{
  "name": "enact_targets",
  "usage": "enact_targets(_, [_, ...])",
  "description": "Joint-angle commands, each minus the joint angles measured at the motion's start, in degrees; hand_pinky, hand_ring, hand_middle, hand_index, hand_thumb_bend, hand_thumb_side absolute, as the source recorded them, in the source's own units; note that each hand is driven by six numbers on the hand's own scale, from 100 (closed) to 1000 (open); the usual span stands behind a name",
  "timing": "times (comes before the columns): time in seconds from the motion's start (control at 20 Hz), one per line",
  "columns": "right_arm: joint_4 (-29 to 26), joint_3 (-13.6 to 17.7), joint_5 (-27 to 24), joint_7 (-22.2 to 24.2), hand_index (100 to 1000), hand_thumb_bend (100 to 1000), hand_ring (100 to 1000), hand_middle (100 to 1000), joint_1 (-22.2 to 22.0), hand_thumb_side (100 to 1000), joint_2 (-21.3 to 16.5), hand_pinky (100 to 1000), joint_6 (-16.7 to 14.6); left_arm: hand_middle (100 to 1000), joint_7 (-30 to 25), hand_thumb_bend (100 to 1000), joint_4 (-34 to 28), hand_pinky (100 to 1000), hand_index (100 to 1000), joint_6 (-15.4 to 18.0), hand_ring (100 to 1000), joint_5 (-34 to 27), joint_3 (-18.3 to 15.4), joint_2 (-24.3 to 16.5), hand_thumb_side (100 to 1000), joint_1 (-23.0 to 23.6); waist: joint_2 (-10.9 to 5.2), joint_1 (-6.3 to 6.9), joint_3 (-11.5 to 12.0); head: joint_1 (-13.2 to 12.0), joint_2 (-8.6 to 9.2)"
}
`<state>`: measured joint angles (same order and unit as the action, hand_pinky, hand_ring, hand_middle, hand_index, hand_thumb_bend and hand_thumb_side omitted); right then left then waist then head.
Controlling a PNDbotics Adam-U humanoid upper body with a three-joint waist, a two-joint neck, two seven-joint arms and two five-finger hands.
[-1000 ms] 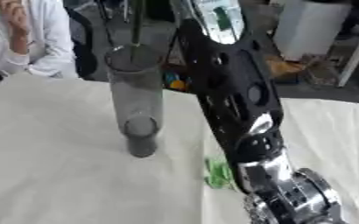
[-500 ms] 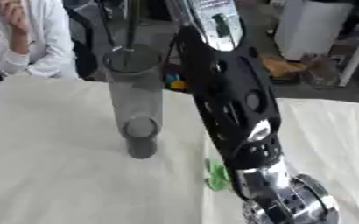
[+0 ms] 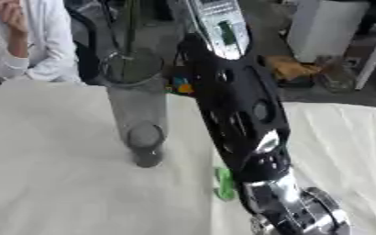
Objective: Arrange flowers into the vase.
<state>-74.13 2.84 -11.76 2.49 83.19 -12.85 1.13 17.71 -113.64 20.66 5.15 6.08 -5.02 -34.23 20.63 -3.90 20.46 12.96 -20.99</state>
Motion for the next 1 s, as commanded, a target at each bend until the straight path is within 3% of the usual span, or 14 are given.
enact_targets(0.05, [-1.05, 0.08, -0.4, 1.05, 216, 100, 187, 127, 1.05, 599, -0.9, 222, -0.59, 890, 0.01, 100, -0.96, 785, 957, 0.1, 855, 0.28, -0.04, -0.18, 1000, -0.87, -0.98, 0.58, 0.17, 0.1, 0.84])
enact_targets(1.0, [2.67, 0.55, -0.06, 1.85, 217, 100, 184, 124, 4.25, 587, -4.36, 219, -4.56, 890, -0.22, 100, -0.96, 787, 958, -0.18, 856, 0.59, -0.06, -0.61, 1000, -0.4, -0.82, 0.21, 0.51, 1.98, 2.73])
